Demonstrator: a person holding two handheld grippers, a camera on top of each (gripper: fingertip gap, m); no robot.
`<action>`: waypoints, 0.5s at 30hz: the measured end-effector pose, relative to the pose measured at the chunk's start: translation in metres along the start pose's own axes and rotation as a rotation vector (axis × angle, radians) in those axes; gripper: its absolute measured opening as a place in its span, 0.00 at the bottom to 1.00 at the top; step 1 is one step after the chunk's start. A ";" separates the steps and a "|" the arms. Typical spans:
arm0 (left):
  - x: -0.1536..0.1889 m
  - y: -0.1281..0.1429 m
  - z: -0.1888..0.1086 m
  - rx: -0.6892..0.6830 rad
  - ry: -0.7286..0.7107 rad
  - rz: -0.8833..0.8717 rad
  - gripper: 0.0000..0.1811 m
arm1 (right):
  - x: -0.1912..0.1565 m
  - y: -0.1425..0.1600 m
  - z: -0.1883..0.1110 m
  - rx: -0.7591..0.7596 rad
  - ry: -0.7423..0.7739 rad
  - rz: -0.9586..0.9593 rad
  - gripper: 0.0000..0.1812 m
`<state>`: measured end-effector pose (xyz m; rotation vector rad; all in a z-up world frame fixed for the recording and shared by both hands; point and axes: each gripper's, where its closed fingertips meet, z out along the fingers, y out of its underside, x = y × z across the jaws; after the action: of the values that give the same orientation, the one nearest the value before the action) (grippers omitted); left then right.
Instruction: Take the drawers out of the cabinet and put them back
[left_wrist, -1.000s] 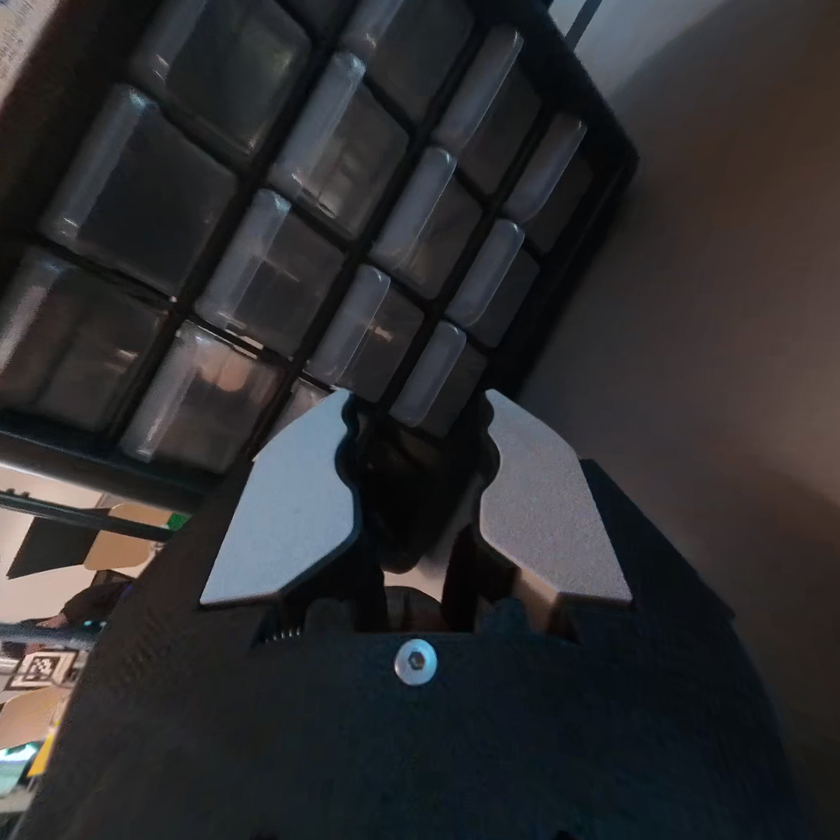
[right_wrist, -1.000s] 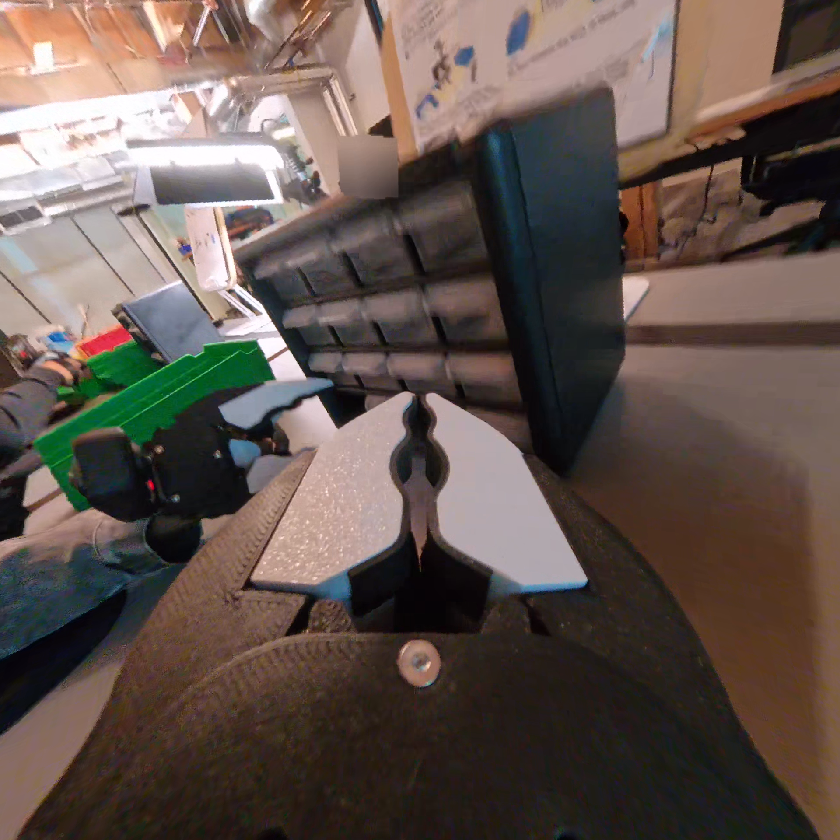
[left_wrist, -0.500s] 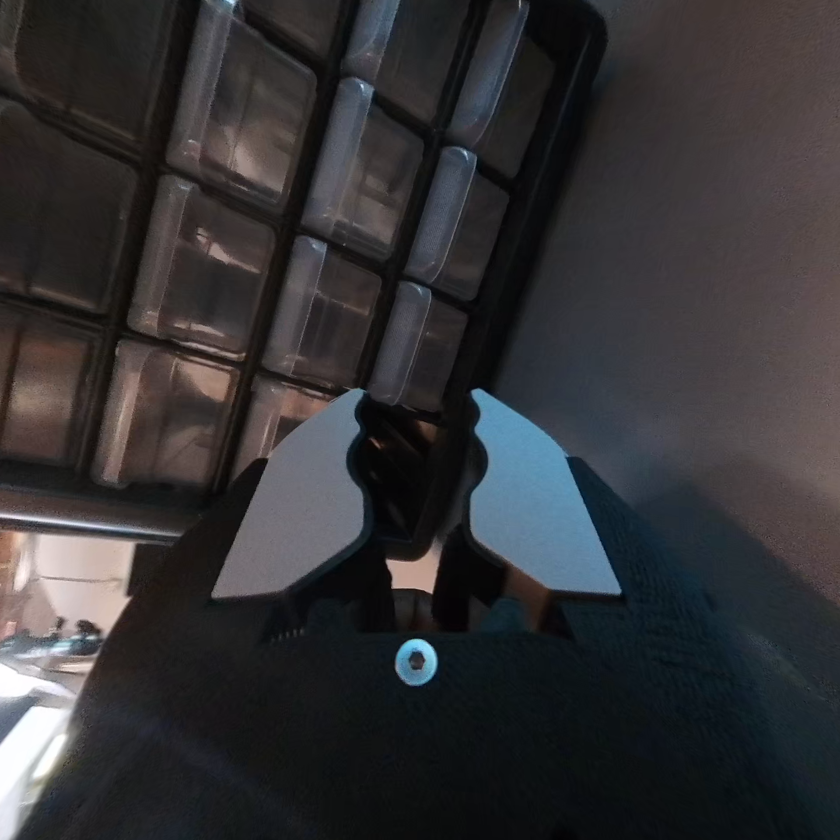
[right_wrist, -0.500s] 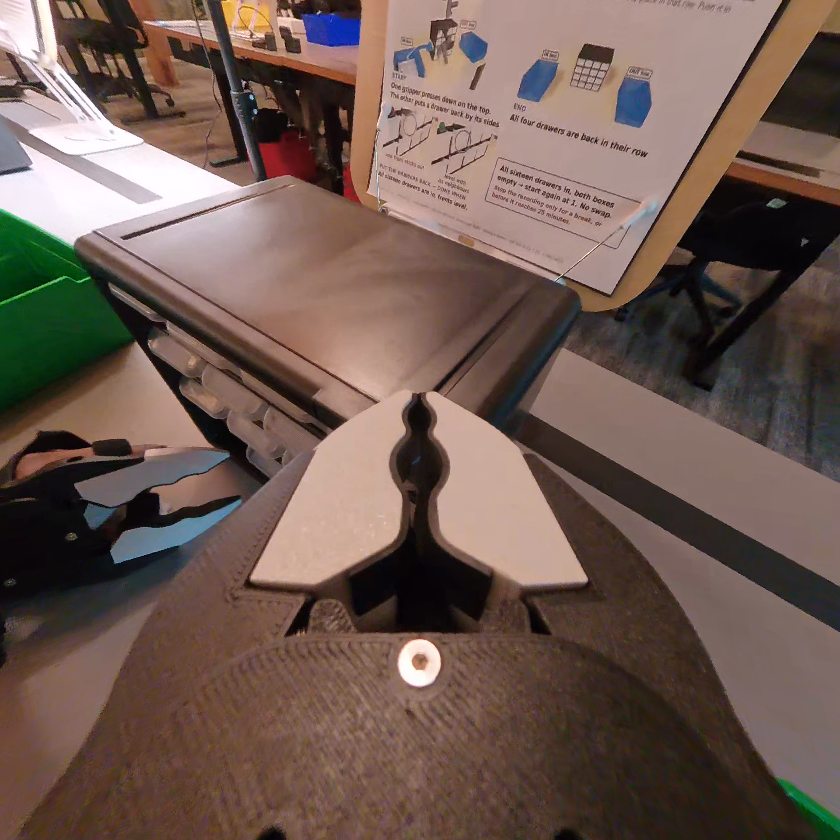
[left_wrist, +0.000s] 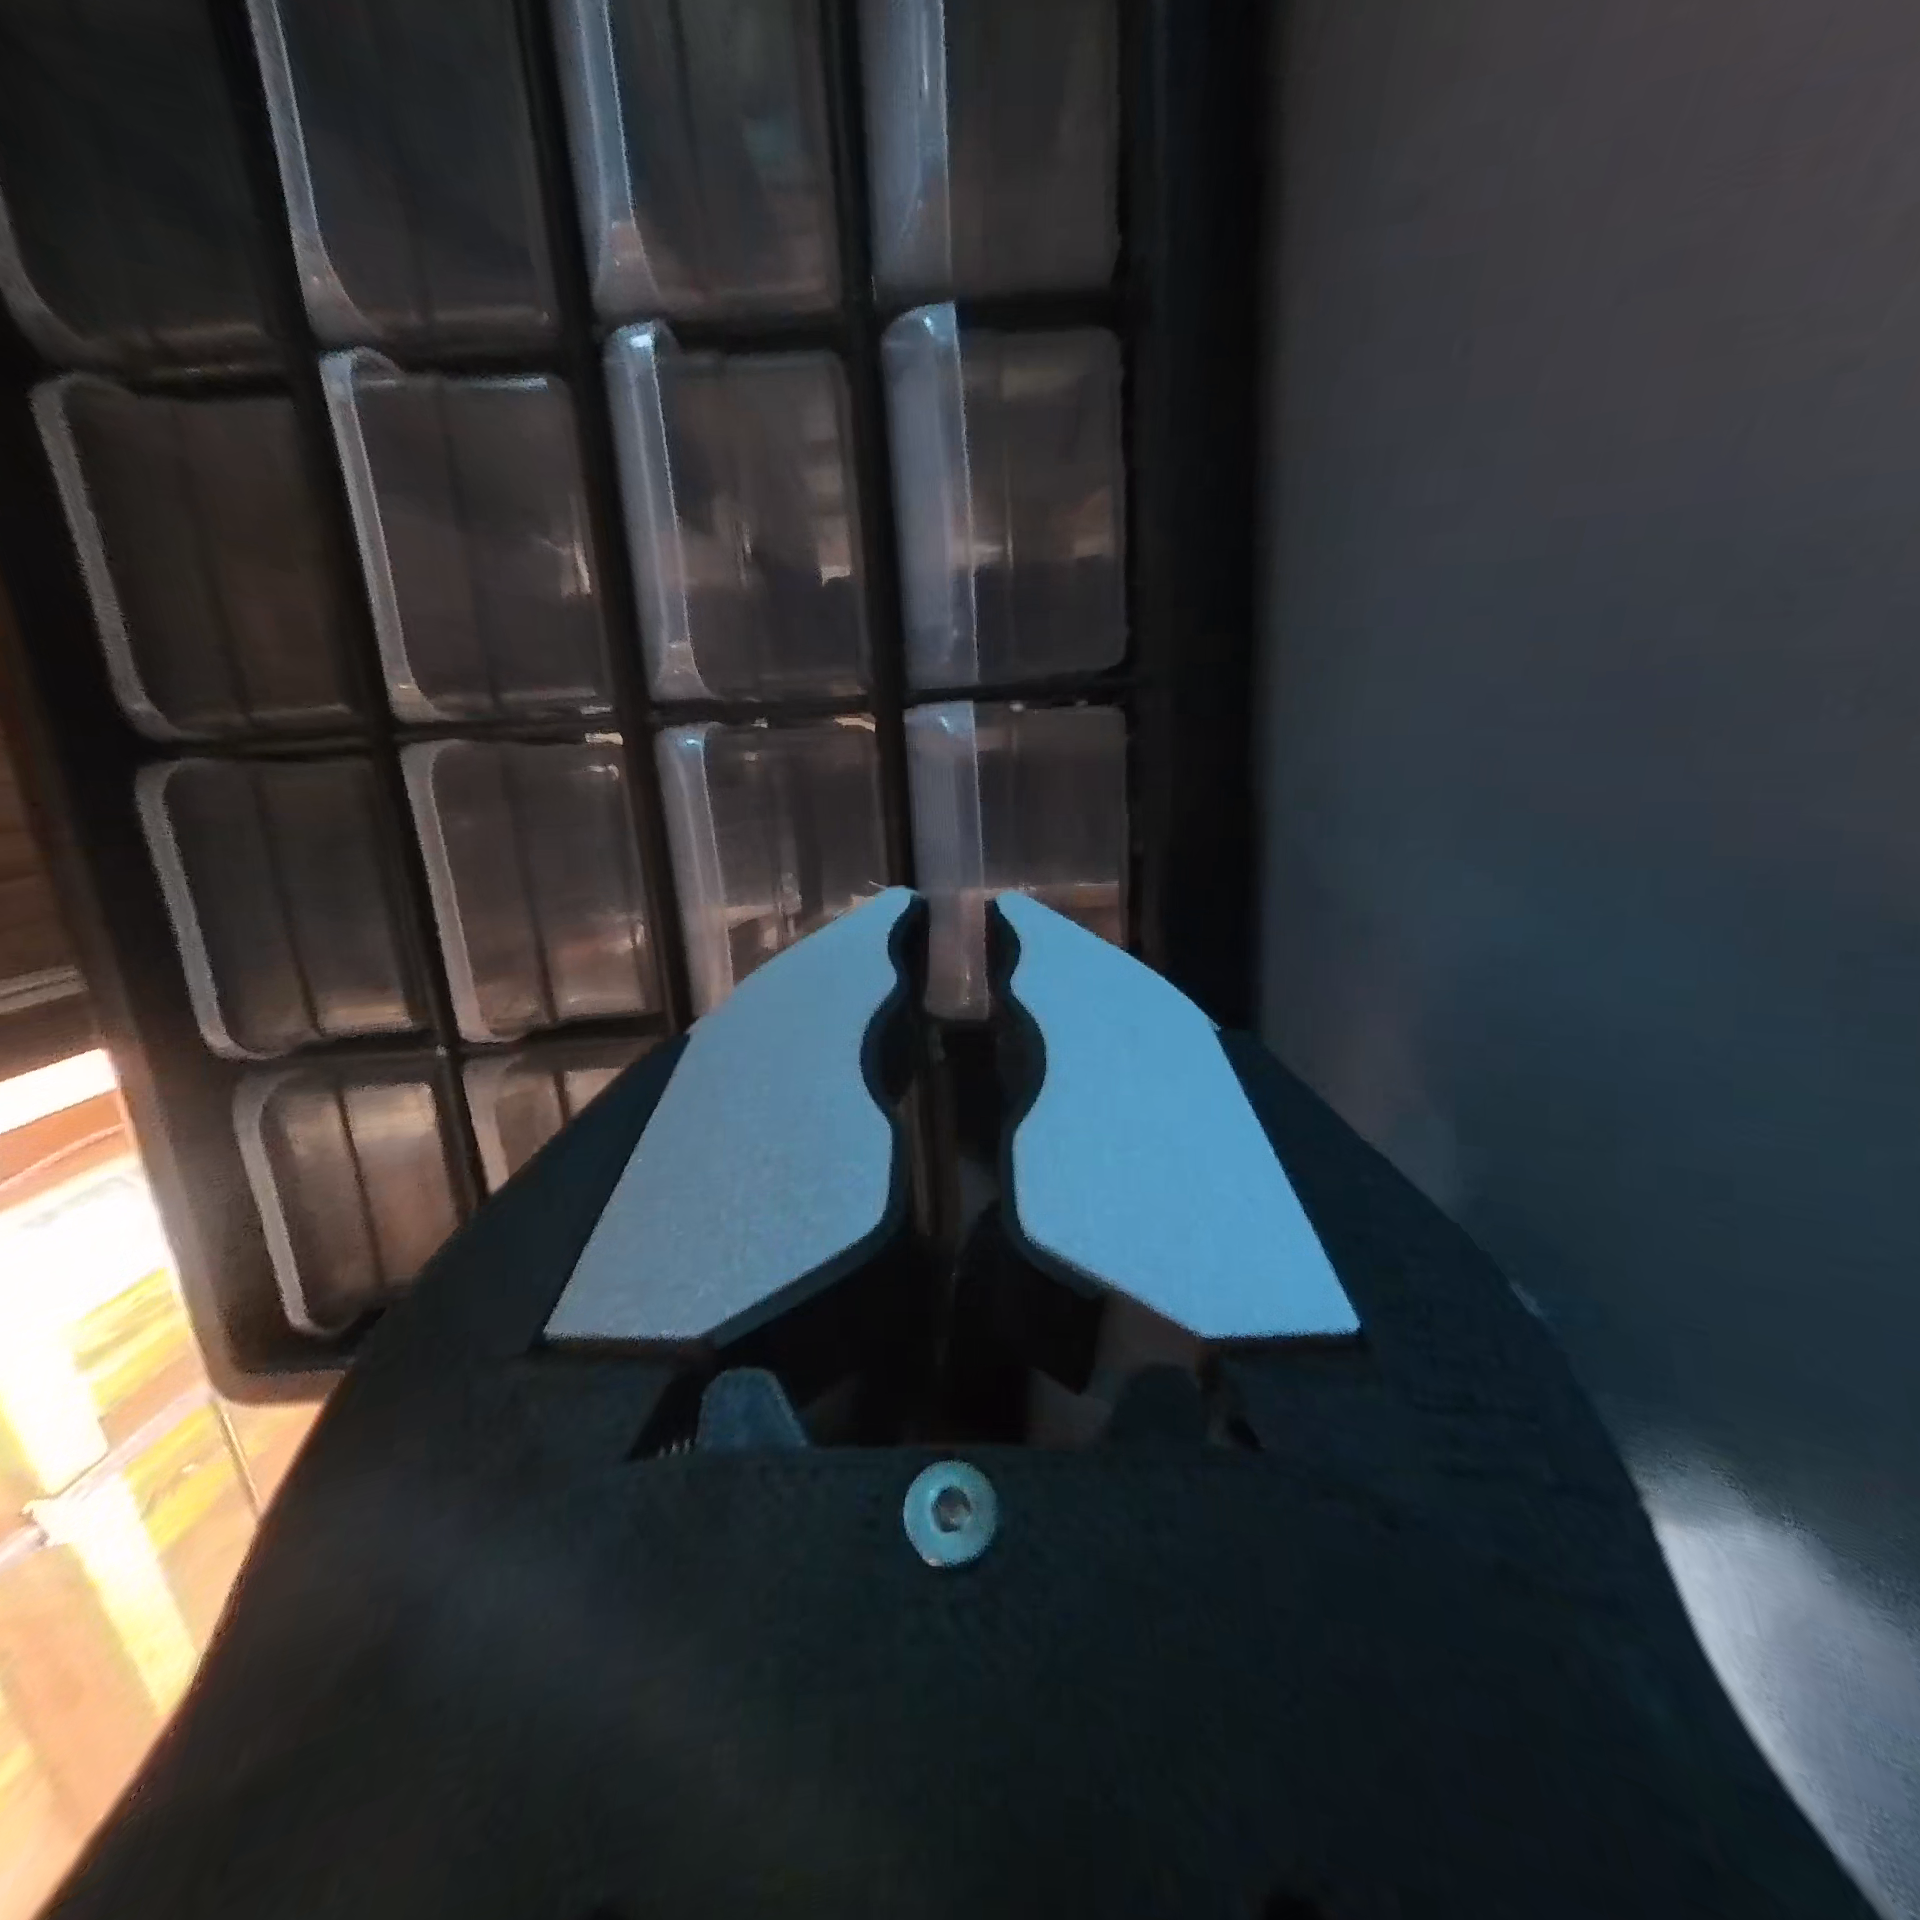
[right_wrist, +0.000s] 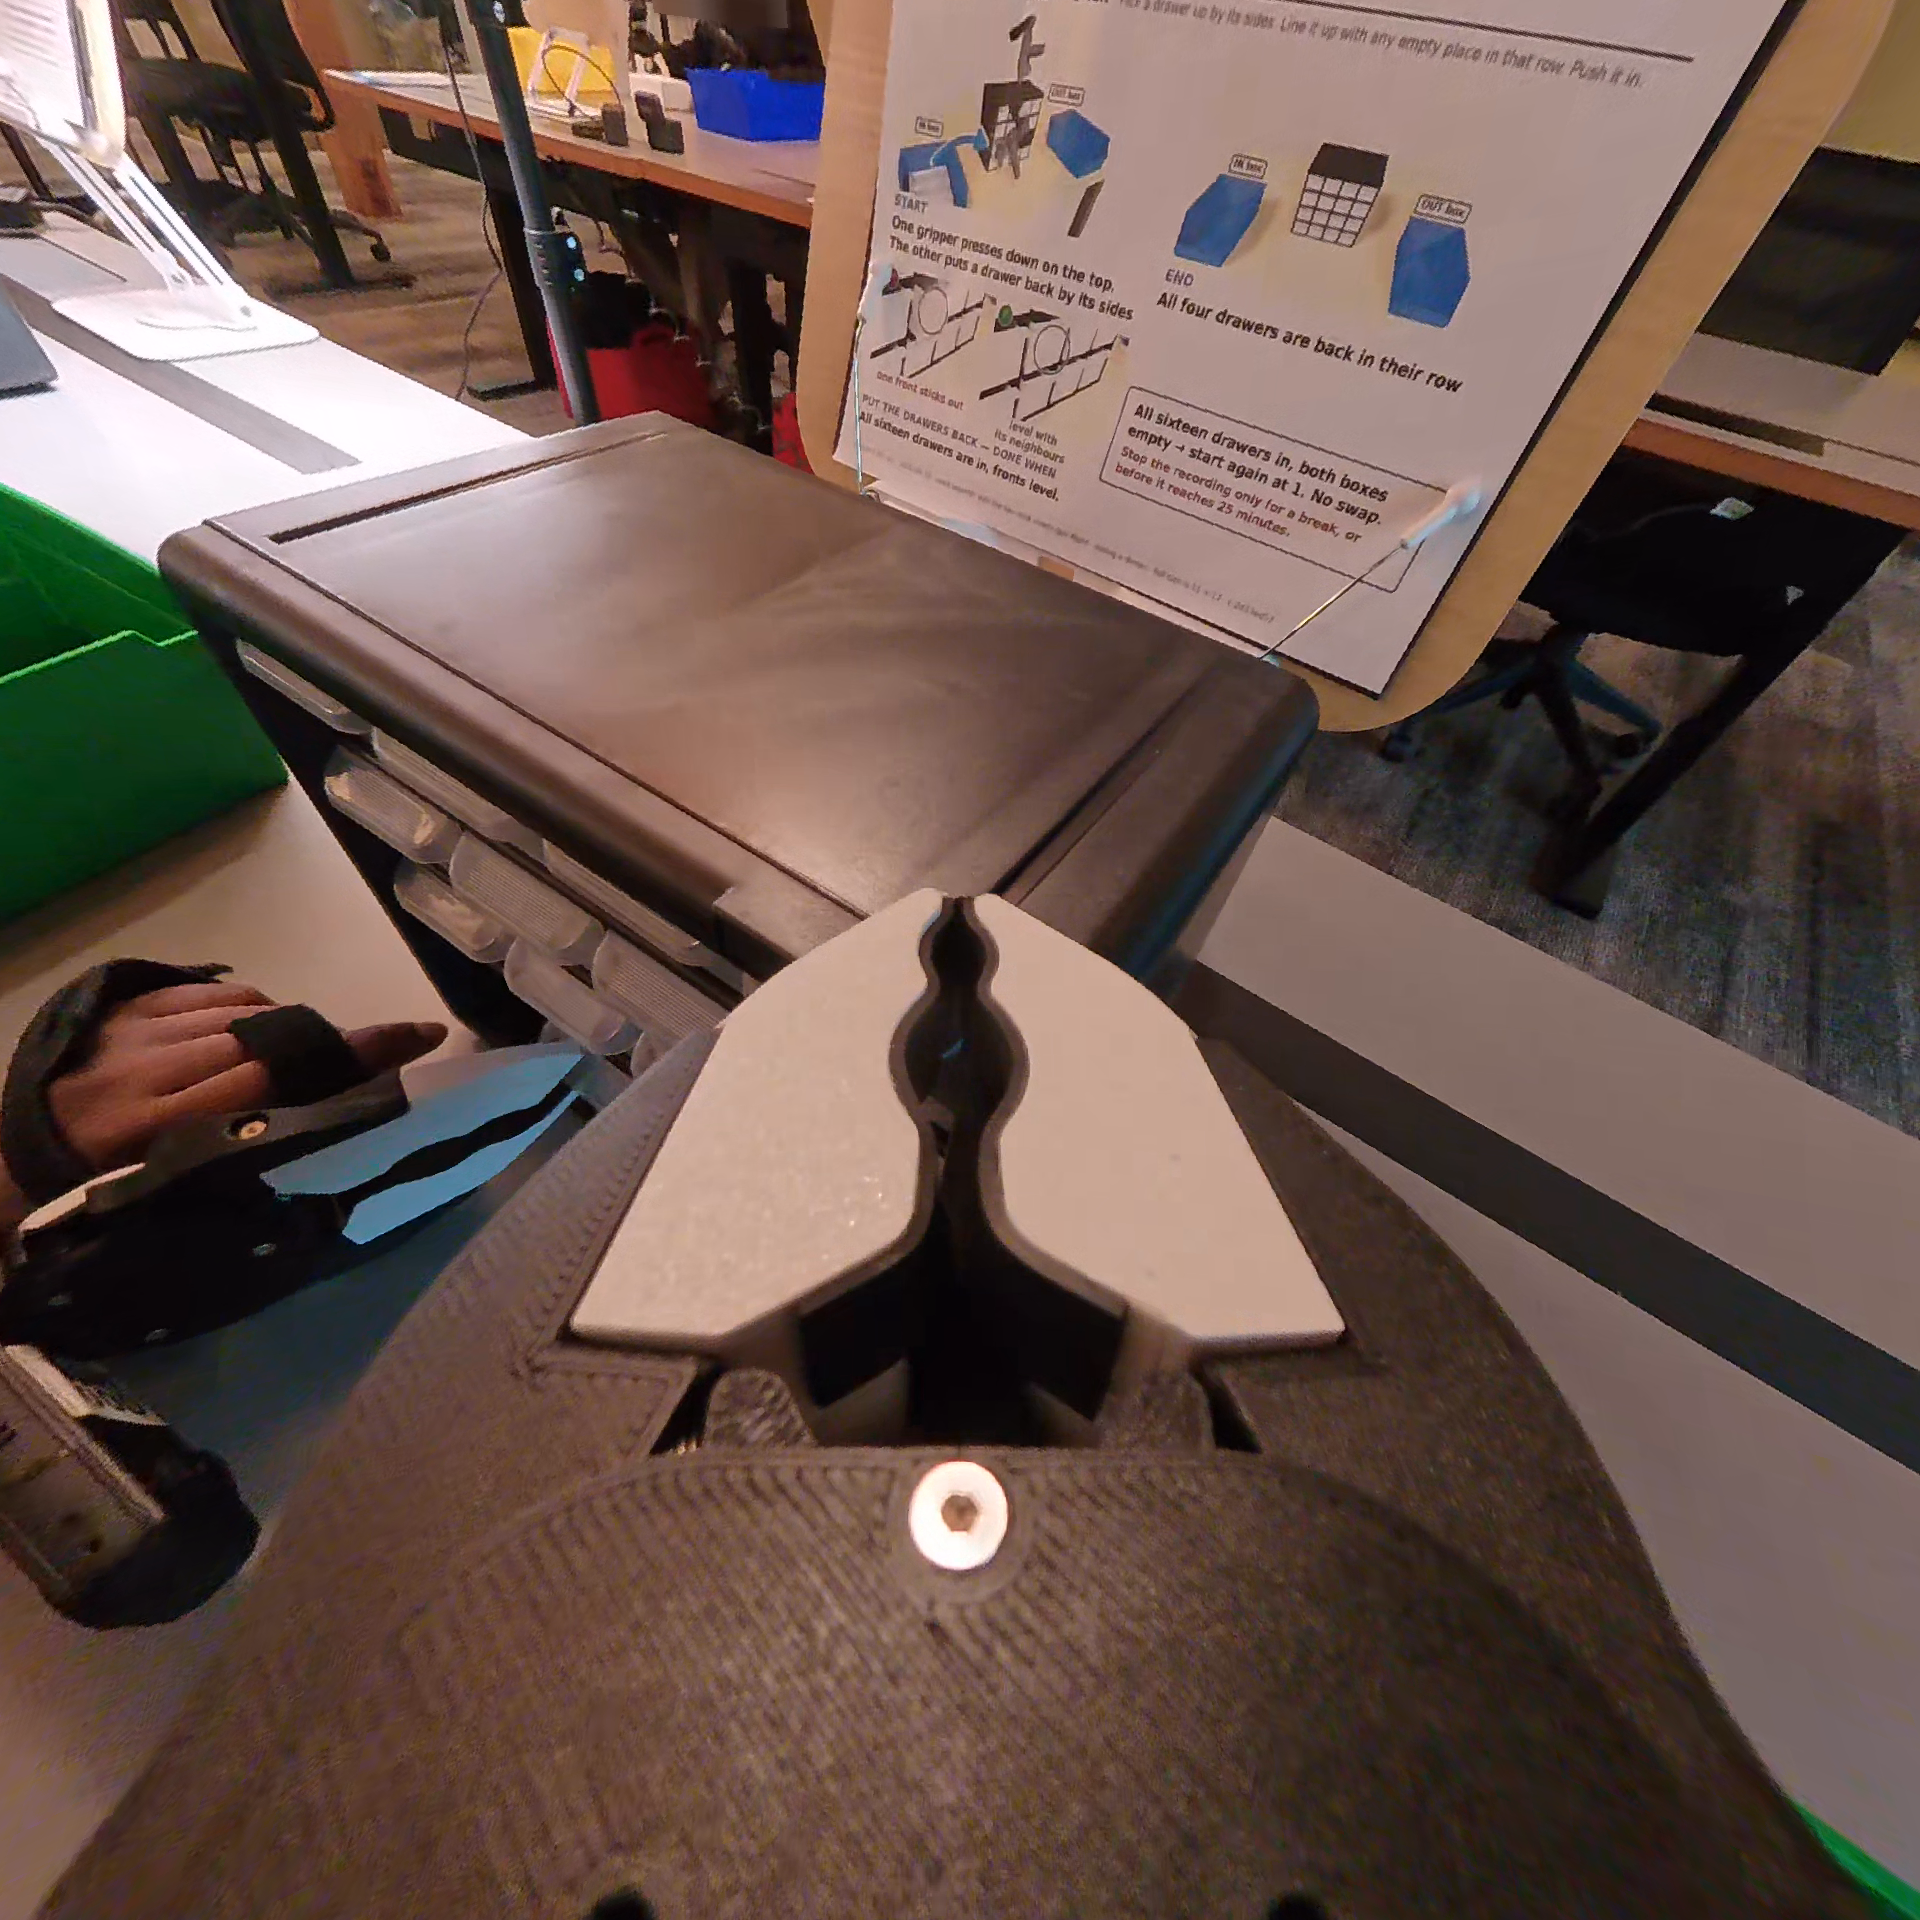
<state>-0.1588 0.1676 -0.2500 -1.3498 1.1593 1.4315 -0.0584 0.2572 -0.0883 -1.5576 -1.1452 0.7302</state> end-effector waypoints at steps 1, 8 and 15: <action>0.000 -0.002 -0.003 0.004 0.004 0.003 0.06 | 0.000 0.000 0.000 0.000 0.002 -0.001 0.01; -0.002 -0.021 -0.037 0.079 0.117 -0.097 0.07 | 0.000 0.000 0.000 -0.022 0.021 -0.021 0.01; 0.011 -0.014 -0.023 0.058 0.297 -0.288 0.32 | -0.001 0.000 0.000 -0.019 0.041 -0.037 0.01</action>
<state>-0.1409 0.1482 -0.2621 -1.6519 1.1255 1.0096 -0.0583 0.2566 -0.0884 -1.5566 -1.1504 0.6619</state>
